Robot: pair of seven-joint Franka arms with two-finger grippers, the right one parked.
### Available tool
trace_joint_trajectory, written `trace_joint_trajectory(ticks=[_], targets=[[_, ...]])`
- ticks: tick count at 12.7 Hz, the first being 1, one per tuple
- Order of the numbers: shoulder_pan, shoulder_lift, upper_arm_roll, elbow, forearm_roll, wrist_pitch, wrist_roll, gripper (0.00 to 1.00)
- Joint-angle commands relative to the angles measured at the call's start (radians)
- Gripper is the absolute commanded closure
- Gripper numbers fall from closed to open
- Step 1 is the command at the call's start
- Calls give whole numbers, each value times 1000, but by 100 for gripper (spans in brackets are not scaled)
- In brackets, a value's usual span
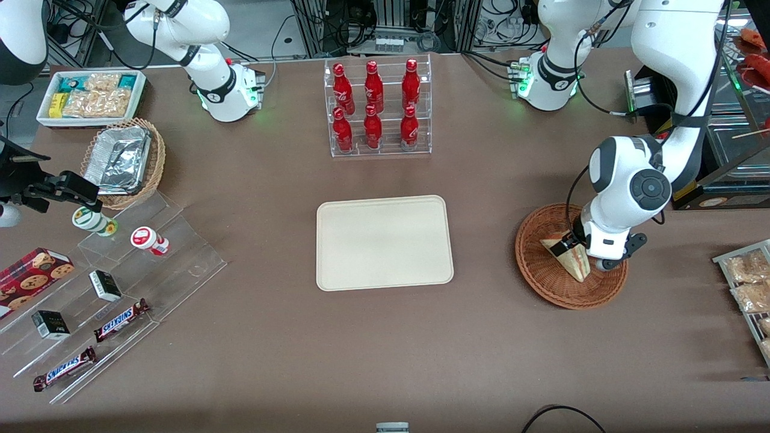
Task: Place sandwich from basket to tray
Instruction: 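Lower the left gripper and grasp the wrapped sandwich upright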
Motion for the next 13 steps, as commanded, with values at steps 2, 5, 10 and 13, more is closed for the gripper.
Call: trace_joint_trajectory(ticks=[2,5,10,13], targets=[[-3,9,4,-4,4,23,-9,63],[-3,0,4,-9,4,13,-6,100],[-24,-69,-5,60,7,-149,32,100],[-102,-73,-7,158,6,-274,87,100]])
